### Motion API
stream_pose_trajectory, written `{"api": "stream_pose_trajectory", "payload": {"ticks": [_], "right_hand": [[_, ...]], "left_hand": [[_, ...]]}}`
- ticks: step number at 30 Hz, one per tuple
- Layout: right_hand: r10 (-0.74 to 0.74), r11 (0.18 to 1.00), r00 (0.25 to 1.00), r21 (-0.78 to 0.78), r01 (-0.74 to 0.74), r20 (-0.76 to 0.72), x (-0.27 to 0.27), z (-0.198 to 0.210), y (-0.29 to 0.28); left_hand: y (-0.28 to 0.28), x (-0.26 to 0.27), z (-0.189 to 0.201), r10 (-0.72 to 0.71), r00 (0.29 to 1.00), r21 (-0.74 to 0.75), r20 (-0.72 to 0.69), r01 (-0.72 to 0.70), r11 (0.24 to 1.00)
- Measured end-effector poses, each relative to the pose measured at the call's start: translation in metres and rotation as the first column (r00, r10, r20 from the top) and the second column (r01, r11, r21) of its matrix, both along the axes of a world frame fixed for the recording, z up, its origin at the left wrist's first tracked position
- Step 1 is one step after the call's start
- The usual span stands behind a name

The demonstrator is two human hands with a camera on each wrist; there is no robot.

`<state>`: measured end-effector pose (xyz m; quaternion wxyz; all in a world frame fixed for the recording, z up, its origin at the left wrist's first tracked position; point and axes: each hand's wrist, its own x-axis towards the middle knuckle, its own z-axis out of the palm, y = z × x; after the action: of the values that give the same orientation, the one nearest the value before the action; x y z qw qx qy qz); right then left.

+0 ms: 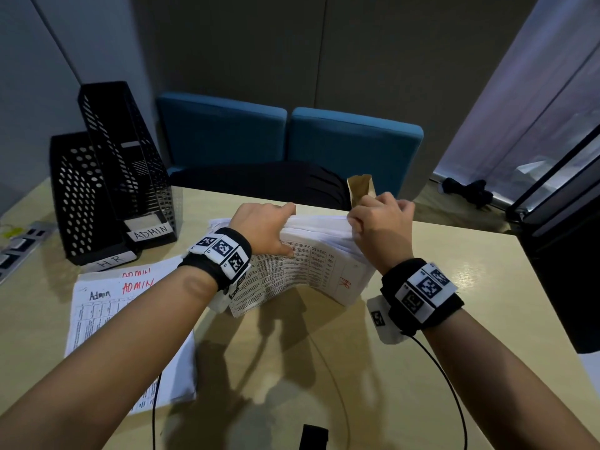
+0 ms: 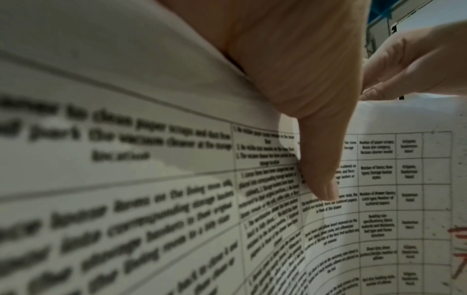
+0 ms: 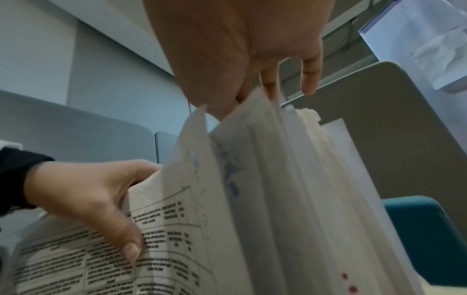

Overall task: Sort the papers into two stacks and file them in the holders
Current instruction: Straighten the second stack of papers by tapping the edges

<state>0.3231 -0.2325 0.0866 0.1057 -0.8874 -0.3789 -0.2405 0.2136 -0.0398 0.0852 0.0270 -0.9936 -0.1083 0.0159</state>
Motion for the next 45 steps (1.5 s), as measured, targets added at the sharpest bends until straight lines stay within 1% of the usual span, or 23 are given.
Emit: {"api": "stream_pose_trajectory", "payload": {"ticks": [2,4,7,9,14,16,18,20,21,23,25,27,29,31,33,35,36,38,39,40,42,43,45], "right_hand": [[0.027,1.0,0.996,0.012,-0.028,0.084,-0.004,0.004,0.001],[0.11,0.993,0.991,-0.054,-0.106,0.081,-0.014,0.007,0.004],[0.189,0.925,0.979,-0.32,-0.205,-0.082,-0.034,0.0,0.011],[0.143,0.88,0.977,-0.432,-0.199,-0.159,-0.04,-0.01,0.014],[-0.032,0.927,0.991,-0.374,-0.017,-0.126,-0.028,-0.009,0.01],[-0.068,0.928,0.979,-0.373,-0.008,-0.191,-0.02,-0.006,0.004],[-0.088,0.957,0.956,-0.29,0.002,-0.281,-0.011,0.0,-0.002],[-0.099,0.982,0.898,-0.187,0.018,-0.43,-0.002,0.007,-0.009],[-0.073,0.991,0.836,-0.131,0.002,-0.543,0.003,0.01,-0.013],[0.075,0.997,0.662,0.07,-0.034,-0.746,0.009,0.011,-0.021],[0.217,0.959,0.558,0.283,0.034,-0.801,0.01,0.004,-0.027],[0.317,0.872,0.5,0.455,0.181,-0.806,0.007,-0.009,-0.029],[0.371,0.746,0.449,0.549,0.377,-0.813,0.004,-0.028,-0.029],[0.347,0.648,0.432,0.546,0.532,-0.832,0.002,-0.05,-0.031],[0.305,0.575,0.366,0.476,0.665,-0.879,0.003,-0.068,-0.033],[0.325,0.536,0.232,0.381,0.754,-0.917,0.005,-0.082,-0.036],[0.35,0.544,0.154,0.334,0.77,-0.924,0.008,-0.086,-0.038],[0.499,0.576,0.005,0.336,0.745,-0.866,0.007,-0.081,-0.037],[0.567,0.581,-0.023,0.38,0.72,-0.824,0.007,-0.074,-0.036],[0.622,0.583,-0.017,0.448,0.677,-0.783,0.007,-0.067,-0.033],[0.66,0.563,0.113,0.588,0.581,-0.743,0.002,-0.047,-0.022],[0.648,0.567,0.191,0.634,0.526,-0.738,-0.001,-0.038,-0.018],[0.647,0.555,0.302,0.704,0.444,-0.7,-0.006,-0.027,-0.014]], "left_hand": [[-0.001,0.0,0.0,0.007,1.0,-0.007,0.001,-0.007,1.0],[-0.001,0.0,0.0,0.01,1.0,-0.014,0.003,-0.01,1.0],[-0.001,-0.001,0.001,0.009,1.0,-0.015,0.015,-0.008,1.0],[-0.002,-0.001,0.002,0.003,1.0,-0.01,0.019,-0.003,1.0],[0.002,-0.005,0.004,0.006,1.0,-0.039,0.028,-0.005,0.999],[0.005,-0.009,0.004,-0.004,1.0,-0.024,0.021,0.005,1.0],[0.007,-0.01,0.004,-0.019,1.0,-0.005,0.003,0.019,1.0],[0.008,-0.009,0.006,-0.025,0.999,-0.001,-0.02,0.025,1.0],[0.006,-0.007,0.008,-0.022,0.999,-0.003,-0.034,0.022,1.0],[-0.001,0.0,0.012,-0.004,0.997,-0.013,-0.074,0.003,1.0],[-0.01,0.011,0.017,0.014,0.992,-0.048,-0.123,-0.02,0.999],[-0.02,0.022,0.02,0.038,0.986,-0.097,-0.164,-0.055,0.994],[-0.026,0.029,0.021,0.062,0.98,-0.134,-0.191,-0.089,0.987],[-0.025,0.033,0.022,0.075,0.983,-0.169,-0.168,-0.104,0.98],[-0.018,0.033,0.029,0.1,0.988,-0.271,-0.115,-0.128,0.954],[-0.006,0.028,0.04,0.154,0.986,-0.474,-0.058,-0.163,0.866],[0.0,0.024,0.043,0.181,0.983,-0.588,-0.029,-0.164,0.792],[0.011,0.014,0.042,0.241,0.97,-0.814,0.02,-0.124,0.568],[0.013,0.008,0.038,0.285,0.958,-0.895,0.037,-0.095,0.436],[0.012,0.002,0.03,0.333,0.942,-0.945,0.049,-0.065,0.321],[0.005,-0.009,0.012,0.439,0.895,-0.986,0.076,0.0,0.169],[0.0,-0.013,0.004,0.486,0.869,-0.991,0.098,0.04,0.128],[-0.01,-0.024,-0.011,0.555,0.816,-0.985,0.162,0.1,0.141]]}}
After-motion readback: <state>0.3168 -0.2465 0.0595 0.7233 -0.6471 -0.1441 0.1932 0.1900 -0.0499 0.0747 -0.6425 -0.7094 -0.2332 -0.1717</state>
